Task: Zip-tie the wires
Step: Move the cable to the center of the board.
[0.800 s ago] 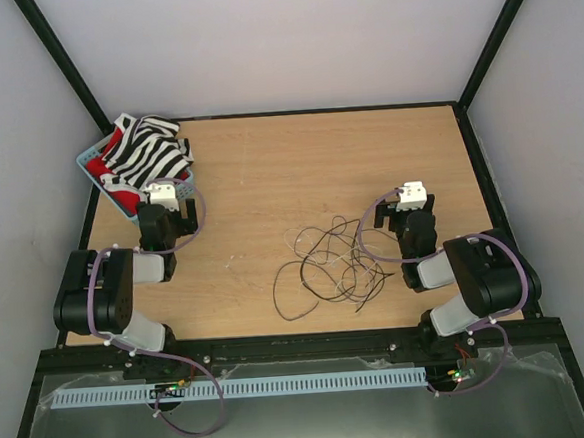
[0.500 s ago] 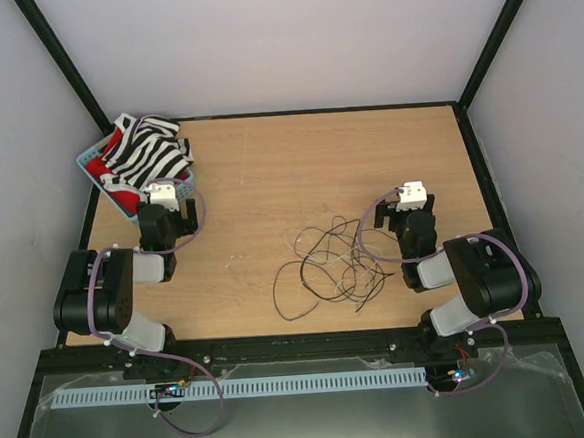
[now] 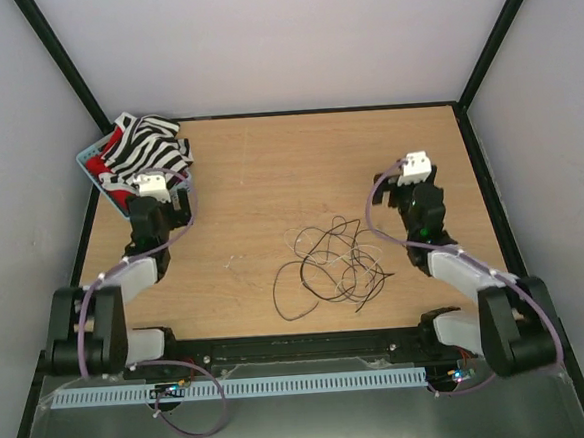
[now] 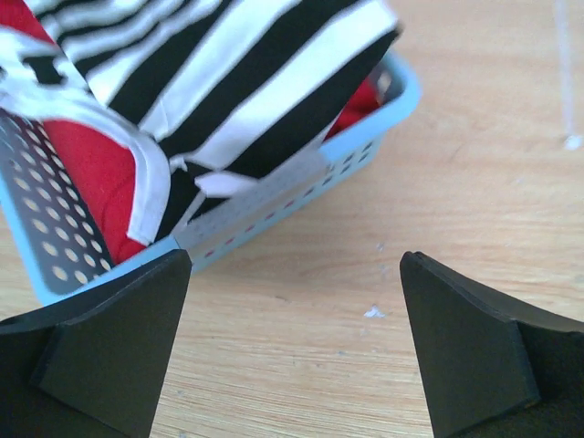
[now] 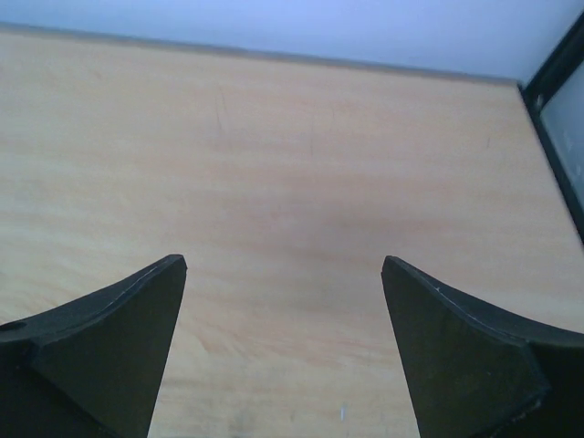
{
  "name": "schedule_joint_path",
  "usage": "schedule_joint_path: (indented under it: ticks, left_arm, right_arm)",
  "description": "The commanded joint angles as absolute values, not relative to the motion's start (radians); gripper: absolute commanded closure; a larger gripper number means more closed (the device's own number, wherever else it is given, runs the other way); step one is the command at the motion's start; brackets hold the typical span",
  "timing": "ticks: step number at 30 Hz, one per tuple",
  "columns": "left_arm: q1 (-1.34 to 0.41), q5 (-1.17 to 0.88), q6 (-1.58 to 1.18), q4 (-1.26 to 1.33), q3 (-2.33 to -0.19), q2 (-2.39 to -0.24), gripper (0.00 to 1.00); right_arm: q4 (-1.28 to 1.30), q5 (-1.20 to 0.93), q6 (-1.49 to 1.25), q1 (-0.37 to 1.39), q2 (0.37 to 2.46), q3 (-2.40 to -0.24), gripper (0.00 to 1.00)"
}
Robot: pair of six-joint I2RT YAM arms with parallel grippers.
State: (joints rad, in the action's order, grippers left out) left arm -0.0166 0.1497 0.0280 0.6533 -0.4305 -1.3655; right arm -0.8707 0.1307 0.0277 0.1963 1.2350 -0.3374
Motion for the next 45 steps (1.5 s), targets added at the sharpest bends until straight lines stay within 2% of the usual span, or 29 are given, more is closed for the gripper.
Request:
schedule_joint_path:
  ticks: [1, 5, 11, 16, 20, 28, 31, 34, 37, 45]
  left_arm:
    - [-0.053, 0.103, -0.018, 0.510, -0.487, -1.164, 0.01]
    - [-0.097, -0.038, -0.179, 0.234, -0.611, -1.047, 0.01]
    - [-0.211, -0.131, -0.332, -0.086, -0.727, -1.005, 0.01]
    - [-0.284, -0.142, -0.391, -0.223, -0.678, -0.889, 0.01]
    - [-0.324, -0.160, -0.449, -0.246, -0.616, -0.810, 0.01]
    - [-0.356, -0.199, -0.518, -0.251, -0.611, -0.815, 0.01]
    - [-0.356, -0.198, -0.526, -0.260, -0.622, -0.819, 0.01]
    - [-0.356, -0.196, -0.527, -0.262, -0.639, -0.829, 0.01]
    - [-0.357, -0.195, -0.513, -0.269, -0.670, -0.852, 0.01]
    - [-0.356, -0.176, -0.474, -0.297, -0.726, -0.902, 0.01]
  right_arm:
    - [-0.299, 0.079, -0.071, 0.206, 1.069, -0.581, 0.01]
    - [0.135, 0.115, -0.095, 0.294, 1.041, -0.782, 0.01]
    - [0.339, 0.152, -0.233, 0.481, 0.950, -0.734, 0.01]
    - [0.363, 0.163, -0.338, 0.587, 0.938, -0.600, 0.01]
    - [0.333, 0.180, -0.389, 0.621, 1.006, -0.546, 0.01]
    - [0.184, 0.085, -0.403, 0.624, 1.170, -0.527, 0.02]
    - [0.149, 0.091, -0.394, 0.623, 1.236, -0.548, 0.16]
    - [0.133, 0.103, -0.379, 0.623, 1.310, -0.589, 0.18]
    - [0.116, 0.111, -0.358, 0.623, 1.384, -0.640, 0.32]
    - [0.101, 0.182, -0.308, 0.623, 1.583, -0.812, 0.96]
